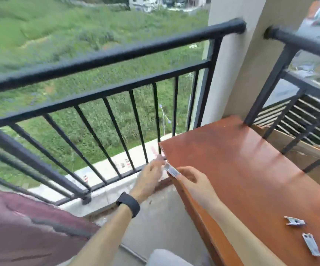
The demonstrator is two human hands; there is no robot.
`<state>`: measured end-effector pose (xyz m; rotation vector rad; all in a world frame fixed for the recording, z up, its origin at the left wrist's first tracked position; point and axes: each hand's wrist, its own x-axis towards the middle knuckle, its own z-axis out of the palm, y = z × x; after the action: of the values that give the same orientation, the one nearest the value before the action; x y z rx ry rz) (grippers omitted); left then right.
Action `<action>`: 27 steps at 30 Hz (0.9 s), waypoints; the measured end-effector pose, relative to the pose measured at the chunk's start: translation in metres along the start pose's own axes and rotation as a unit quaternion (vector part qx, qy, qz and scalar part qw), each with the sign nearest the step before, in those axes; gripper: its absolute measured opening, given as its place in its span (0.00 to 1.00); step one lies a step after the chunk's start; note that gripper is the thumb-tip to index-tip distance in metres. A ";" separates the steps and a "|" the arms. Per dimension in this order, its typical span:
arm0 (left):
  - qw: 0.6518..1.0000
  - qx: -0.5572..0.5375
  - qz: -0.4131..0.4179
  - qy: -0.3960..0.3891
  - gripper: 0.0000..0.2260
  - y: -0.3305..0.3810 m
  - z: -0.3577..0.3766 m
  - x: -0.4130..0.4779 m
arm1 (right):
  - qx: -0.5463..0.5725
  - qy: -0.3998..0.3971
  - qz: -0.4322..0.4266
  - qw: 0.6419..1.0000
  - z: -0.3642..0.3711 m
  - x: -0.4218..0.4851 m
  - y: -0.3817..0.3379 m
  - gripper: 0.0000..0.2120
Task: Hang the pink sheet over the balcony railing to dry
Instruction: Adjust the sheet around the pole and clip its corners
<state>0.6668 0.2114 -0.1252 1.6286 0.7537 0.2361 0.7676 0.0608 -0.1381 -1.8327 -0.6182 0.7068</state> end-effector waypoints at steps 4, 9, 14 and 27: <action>0.992 0.059 0.108 0.023 0.03 0.024 -0.068 -0.030 | -0.006 -0.045 -0.089 0.995 0.043 0.001 -0.062 0.09; 0.984 0.085 0.133 0.086 0.08 0.045 -0.146 -0.059 | -0.003 -0.071 -0.173 0.982 0.092 0.007 -0.118 0.12; 0.965 0.081 0.166 0.187 0.11 0.069 -0.204 -0.099 | 0.031 -0.128 -0.241 0.962 0.136 0.003 -0.164 0.17; 0.819 0.348 0.203 0.409 0.10 0.131 -0.304 -0.211 | 0.083 -0.189 -0.368 0.907 0.214 0.001 -0.250 0.14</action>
<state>0.3821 0.3291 0.1185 2.4140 1.2179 1.1341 0.5935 0.2812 0.0326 -1.1615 -1.3661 0.5659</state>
